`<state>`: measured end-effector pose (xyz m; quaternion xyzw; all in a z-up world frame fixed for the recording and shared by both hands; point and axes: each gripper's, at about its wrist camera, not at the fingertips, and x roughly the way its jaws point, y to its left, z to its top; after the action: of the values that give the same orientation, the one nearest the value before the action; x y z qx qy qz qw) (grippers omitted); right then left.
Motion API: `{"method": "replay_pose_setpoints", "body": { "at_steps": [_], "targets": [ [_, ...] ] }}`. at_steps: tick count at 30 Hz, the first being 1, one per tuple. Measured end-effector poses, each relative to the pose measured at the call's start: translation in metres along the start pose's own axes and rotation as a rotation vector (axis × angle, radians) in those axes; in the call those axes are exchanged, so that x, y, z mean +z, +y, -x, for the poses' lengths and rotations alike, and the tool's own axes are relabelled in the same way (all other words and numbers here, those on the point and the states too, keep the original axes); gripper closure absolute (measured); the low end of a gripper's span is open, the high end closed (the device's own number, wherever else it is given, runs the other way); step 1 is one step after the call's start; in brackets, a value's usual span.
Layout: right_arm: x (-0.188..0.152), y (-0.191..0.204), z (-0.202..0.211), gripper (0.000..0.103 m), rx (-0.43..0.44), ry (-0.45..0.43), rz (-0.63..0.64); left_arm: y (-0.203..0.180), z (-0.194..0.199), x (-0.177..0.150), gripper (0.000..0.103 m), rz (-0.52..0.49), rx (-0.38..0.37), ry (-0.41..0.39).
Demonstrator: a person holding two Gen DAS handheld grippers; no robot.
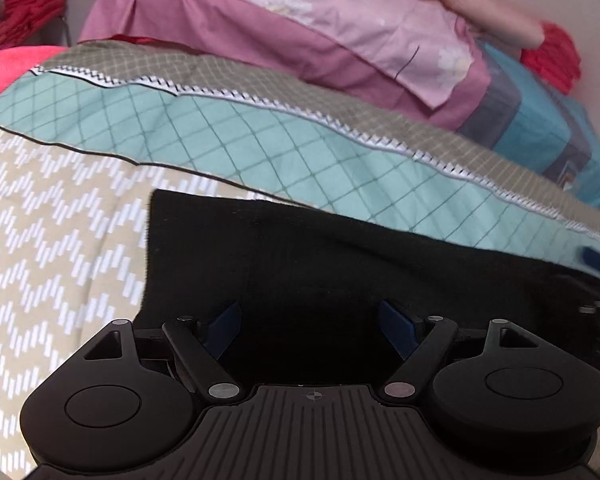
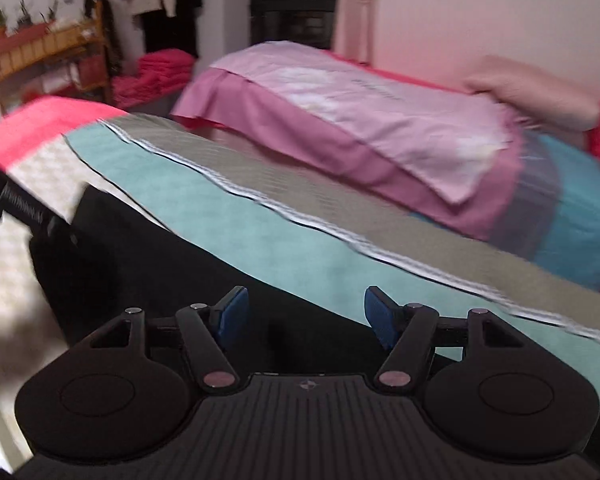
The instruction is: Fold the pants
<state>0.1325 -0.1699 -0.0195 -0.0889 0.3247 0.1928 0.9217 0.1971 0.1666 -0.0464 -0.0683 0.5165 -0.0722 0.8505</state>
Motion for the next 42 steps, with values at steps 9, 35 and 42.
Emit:
{"method": "replay_pose_setpoints", "body": {
  "at_steps": [9,35,42],
  "targets": [
    [-0.038,-0.046,-0.025,0.049,-0.023,0.230,0.275,-0.023,-0.022,-0.003,0.000,-0.117,0.106,0.009],
    [-0.071,-0.014,0.029,0.044,0.469,0.099,-0.121,-0.039,-0.028,0.015,0.000,-0.148,0.097,0.056],
    [-0.075,0.015,-0.013,0.038,0.396,-0.061,-0.129,-0.047,-0.046,0.015,0.000,-0.197,0.113,0.084]
  ]
}}
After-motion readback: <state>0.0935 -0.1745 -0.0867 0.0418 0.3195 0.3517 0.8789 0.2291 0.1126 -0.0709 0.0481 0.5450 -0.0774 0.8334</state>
